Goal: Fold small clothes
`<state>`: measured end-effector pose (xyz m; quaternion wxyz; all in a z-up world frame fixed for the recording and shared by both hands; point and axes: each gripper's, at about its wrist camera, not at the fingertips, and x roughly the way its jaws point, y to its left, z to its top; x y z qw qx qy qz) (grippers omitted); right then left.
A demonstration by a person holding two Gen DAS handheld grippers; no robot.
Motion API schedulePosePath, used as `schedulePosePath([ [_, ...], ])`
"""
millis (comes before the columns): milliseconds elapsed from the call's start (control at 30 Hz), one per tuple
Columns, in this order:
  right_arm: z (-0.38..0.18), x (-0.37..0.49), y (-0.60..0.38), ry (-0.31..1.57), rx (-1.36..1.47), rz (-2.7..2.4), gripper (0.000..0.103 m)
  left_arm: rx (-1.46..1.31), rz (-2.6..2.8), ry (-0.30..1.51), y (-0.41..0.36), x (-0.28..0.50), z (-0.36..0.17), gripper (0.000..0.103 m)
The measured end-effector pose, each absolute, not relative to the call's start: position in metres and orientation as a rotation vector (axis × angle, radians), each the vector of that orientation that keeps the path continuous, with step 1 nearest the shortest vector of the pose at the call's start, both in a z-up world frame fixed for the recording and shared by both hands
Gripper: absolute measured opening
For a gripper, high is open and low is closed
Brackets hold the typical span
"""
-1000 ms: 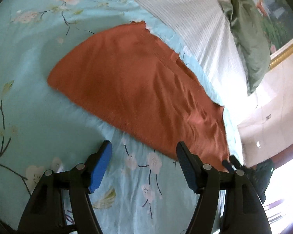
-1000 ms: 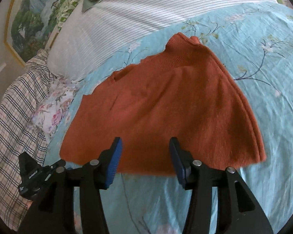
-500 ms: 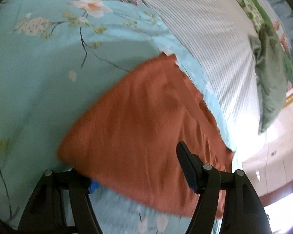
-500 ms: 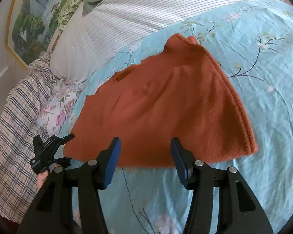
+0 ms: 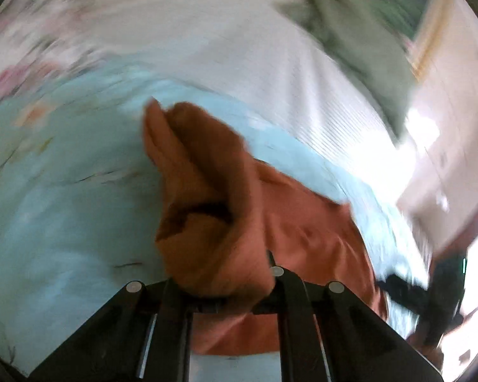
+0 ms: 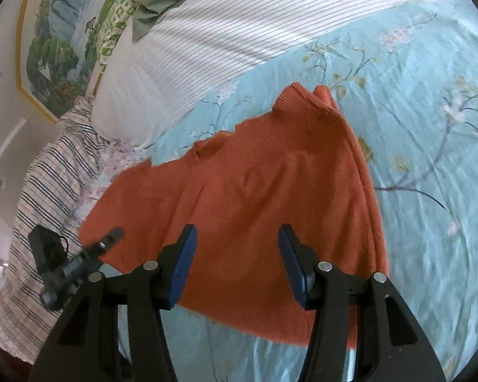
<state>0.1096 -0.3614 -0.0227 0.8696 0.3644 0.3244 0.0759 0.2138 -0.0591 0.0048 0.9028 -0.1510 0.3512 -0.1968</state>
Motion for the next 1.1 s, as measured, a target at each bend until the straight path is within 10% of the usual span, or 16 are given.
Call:
schedulePosePath([
  [200,-0.026,0.143,-0.361,0.727,0.784,0.233,0.057,-0.012,-0.528,0.74,-0.154,0.193,-0.021,0.007],
  [300,-0.032,0.166,-0.35,0.766,0.797,0.296,0.075,0.052,-0.508,0.768,-0.17,0.19,-0.042,0.007],
  [633,-0.058,0.283,-0.313,0.924,0.804,0.446,0.075,0.229,-0.466,0.665,-0.185,0.172,-0.036,0.007],
  [733,-0.065,0.31,-0.302,0.978,0.745,0.43,0.02,0.256,-0.474,0.649,-0.191,0.167,-0.036,0.007],
  [1100,0.018,0.243,-0.375,0.744,0.599,0.392,0.015,0.119,-0.675,0.649,-0.231,0.16,0.018,0.007],
])
